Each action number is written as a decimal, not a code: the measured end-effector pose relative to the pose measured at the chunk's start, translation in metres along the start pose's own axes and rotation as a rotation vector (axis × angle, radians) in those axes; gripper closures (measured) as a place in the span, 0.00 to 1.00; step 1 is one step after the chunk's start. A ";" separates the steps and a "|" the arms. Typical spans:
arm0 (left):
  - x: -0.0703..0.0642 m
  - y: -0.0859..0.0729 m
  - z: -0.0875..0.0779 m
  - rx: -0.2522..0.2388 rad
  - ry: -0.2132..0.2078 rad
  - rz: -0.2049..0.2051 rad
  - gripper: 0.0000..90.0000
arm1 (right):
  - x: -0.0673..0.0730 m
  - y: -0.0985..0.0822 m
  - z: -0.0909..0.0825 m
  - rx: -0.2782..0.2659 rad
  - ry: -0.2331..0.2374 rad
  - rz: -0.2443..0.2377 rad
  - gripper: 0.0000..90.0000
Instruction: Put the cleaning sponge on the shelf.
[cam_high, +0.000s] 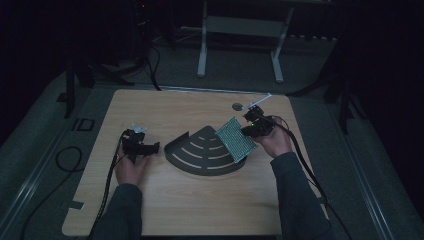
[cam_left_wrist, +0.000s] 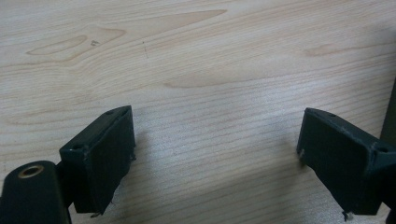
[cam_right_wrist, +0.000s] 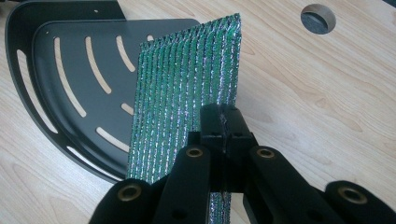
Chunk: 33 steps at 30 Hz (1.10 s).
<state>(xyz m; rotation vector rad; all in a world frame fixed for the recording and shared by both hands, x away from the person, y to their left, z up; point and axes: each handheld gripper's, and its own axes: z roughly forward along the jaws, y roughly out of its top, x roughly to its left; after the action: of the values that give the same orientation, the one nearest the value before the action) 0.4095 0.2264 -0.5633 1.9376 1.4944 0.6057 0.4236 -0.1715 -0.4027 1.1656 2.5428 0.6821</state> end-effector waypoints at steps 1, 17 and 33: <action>0.000 0.000 0.000 0.000 0.000 0.000 0.13 | 0.000 0.000 0.001 0.000 0.002 0.001 1.00; 0.000 0.000 0.000 0.000 0.000 0.000 0.13 | 0.004 0.003 0.013 0.018 0.010 -0.008 1.00; 0.000 0.000 0.000 0.000 0.001 -0.001 0.13 | 0.006 0.006 0.024 0.039 0.005 -0.009 1.00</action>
<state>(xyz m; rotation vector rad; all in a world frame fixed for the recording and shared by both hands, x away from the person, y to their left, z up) 0.4098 0.2263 -0.5633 1.9369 1.4952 0.6061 0.4333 -0.1561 -0.4201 1.1652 2.5748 0.6369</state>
